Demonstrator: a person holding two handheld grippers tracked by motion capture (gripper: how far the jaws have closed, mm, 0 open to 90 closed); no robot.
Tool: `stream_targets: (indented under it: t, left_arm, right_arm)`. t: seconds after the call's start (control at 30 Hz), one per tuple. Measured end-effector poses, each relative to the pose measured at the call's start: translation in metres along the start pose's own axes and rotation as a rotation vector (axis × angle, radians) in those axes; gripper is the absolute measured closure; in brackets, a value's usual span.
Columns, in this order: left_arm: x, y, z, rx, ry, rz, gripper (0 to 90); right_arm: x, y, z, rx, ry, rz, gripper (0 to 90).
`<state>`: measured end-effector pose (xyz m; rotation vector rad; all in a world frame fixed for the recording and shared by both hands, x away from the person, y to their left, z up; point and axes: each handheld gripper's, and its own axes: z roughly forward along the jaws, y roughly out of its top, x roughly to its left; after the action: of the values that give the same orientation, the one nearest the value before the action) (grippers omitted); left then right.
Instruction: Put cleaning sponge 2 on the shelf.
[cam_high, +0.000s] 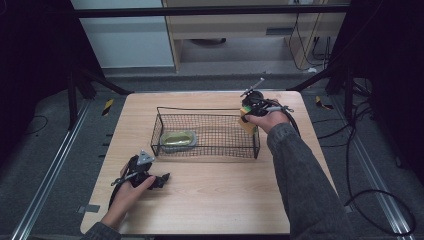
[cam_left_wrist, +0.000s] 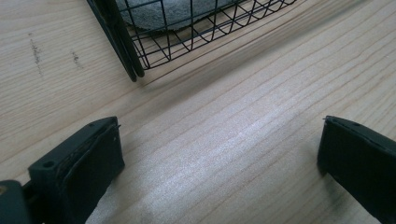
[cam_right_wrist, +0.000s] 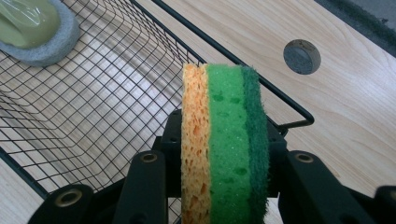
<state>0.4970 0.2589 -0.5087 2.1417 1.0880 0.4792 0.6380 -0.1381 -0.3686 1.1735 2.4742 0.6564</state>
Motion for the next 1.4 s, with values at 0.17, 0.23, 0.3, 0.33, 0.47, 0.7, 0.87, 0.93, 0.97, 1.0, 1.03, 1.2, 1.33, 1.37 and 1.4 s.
stream_targets:
  t: [0.17,0.23,0.3,0.33,0.47,0.7,0.87,0.93,0.97,1.0,1.03,1.2,1.33,1.37,1.4]
  left_arm:
    - [0.0,0.0,0.0,0.0,0.0,0.0,0.0]
    - [0.0,0.0,0.0,0.0,0.0,0.0,0.0]
    - [0.0,0.0,0.0,0.0,-0.001,0.0,0.0]
    - [0.0,0.0,0.0,0.0,-0.001,0.0,0.0]
    - [0.0,0.0,0.0,0.0,-0.001,0.0,0.0]
    - [0.0,0.0,0.0,-0.001,-0.002,0.001,0.0]
    - [0.0,0.0,0.0,-0.001,-0.002,0.001,0.0]
    - [0.0,0.0,0.0,-0.001,-0.002,0.001,0.0]
    - [0.0,0.0,0.0,-0.001,-0.002,0.001,0.0]
    - [0.0,0.0,0.0,-0.001,-0.002,0.001,0.0]
    - [0.0,0.0,0.0,-0.001,-0.002,0.002,0.0]
    - [0.0,0.0,0.0,-0.001,-0.002,0.002,0.0]
    - [0.0,0.0,0.0,-0.001,-0.002,0.001,0.0]
    - [0.0,0.0,0.0,-0.002,-0.002,0.001,0.0]
    - [0.0,0.0,0.0,-0.002,-0.002,0.001,0.0]
  right_arm:
    - [-0.001,-0.002,0.003,0.005,0.0,0.004,64.2]
    - [-0.001,-0.003,0.004,0.011,0.0,0.011,64.2]
    - [-0.002,-0.004,0.005,0.011,0.003,0.011,64.2]
    - [-0.002,-0.004,0.005,0.013,0.005,0.013,64.2]
    - [-0.002,-0.005,0.008,0.014,0.005,0.011,64.2]
    - [-0.002,-0.007,0.014,0.023,0.006,0.017,64.2]
    - [-0.001,-0.008,0.018,0.028,0.009,0.014,64.1]
    - [0.0,-0.009,0.02,0.031,0.008,0.015,64.2]
    - [-0.001,-0.01,0.021,0.03,0.005,0.005,64.1]
    - [-0.001,-0.01,0.022,0.033,0.003,0.013,64.1]
    - [-0.001,-0.011,0.023,0.031,0.003,0.014,64.1]
    - [0.0,-0.013,0.028,0.04,0.004,0.02,64.1]
    - [0.0,-0.013,0.031,0.043,0.005,0.023,64.1]
    - [0.0,-0.014,0.032,0.043,0.004,0.022,64.1]
    - [0.0,-0.014,0.032,0.044,0.004,0.026,64.0]
